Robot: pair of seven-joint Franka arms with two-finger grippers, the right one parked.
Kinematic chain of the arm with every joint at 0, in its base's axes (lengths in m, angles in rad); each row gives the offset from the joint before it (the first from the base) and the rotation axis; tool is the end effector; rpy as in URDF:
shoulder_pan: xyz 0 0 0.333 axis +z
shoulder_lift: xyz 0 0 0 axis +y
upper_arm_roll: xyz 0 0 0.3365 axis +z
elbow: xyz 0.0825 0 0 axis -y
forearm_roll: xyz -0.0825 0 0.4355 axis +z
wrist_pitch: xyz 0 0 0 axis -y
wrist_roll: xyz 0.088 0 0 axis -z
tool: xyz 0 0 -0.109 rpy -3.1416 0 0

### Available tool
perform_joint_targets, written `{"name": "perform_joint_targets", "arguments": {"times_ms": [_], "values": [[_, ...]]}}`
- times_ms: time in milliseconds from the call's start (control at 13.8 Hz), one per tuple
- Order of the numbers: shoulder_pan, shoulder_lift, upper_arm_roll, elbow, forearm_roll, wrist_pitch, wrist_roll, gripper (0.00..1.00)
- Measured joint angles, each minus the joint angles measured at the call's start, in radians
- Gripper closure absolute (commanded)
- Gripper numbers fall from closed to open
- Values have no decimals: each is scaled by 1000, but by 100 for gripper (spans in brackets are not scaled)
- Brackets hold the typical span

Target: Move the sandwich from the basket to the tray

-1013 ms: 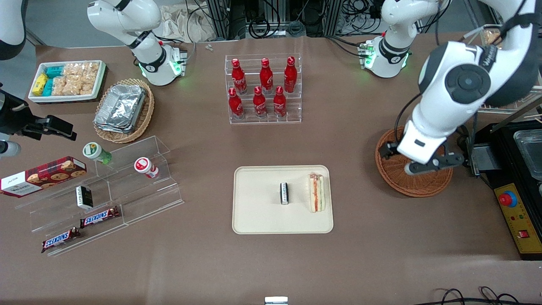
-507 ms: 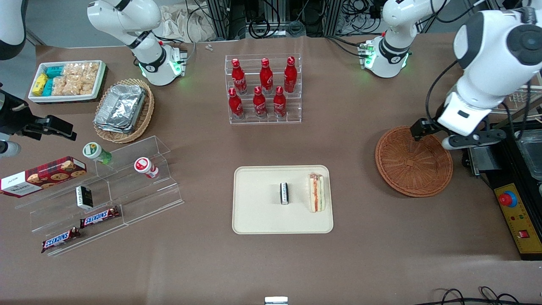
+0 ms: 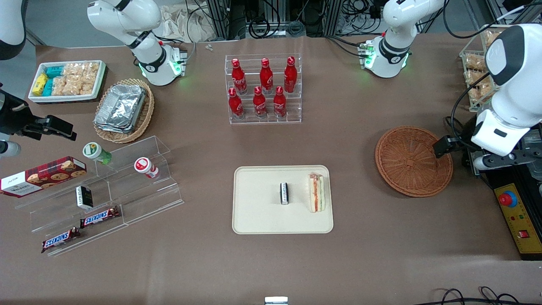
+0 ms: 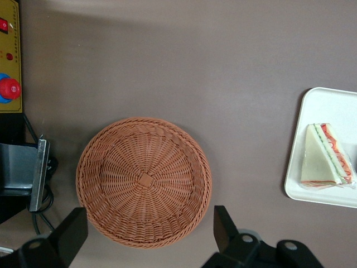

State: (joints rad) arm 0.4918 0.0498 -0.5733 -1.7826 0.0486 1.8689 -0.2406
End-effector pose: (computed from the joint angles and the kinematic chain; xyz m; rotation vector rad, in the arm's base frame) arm 0.6302 -0.0419 0.5313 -3.1199 -0.2298 -0.0738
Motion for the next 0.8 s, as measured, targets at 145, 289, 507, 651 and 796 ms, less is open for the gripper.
{"name": "perform_joint_targets", "arguments": {"times_ms": [145, 289, 507, 651, 796], "values": [[0, 11, 0, 6, 2, -9, -4, 0], [0, 15, 0, 10, 4, -30, -20, 0], [-1, 17, -3, 24, 45, -48, -30, 0], [-1, 25, -1, 61, 57, -86, -32, 0], [0, 41, 5, 103, 62, -124, -33, 0]]}}
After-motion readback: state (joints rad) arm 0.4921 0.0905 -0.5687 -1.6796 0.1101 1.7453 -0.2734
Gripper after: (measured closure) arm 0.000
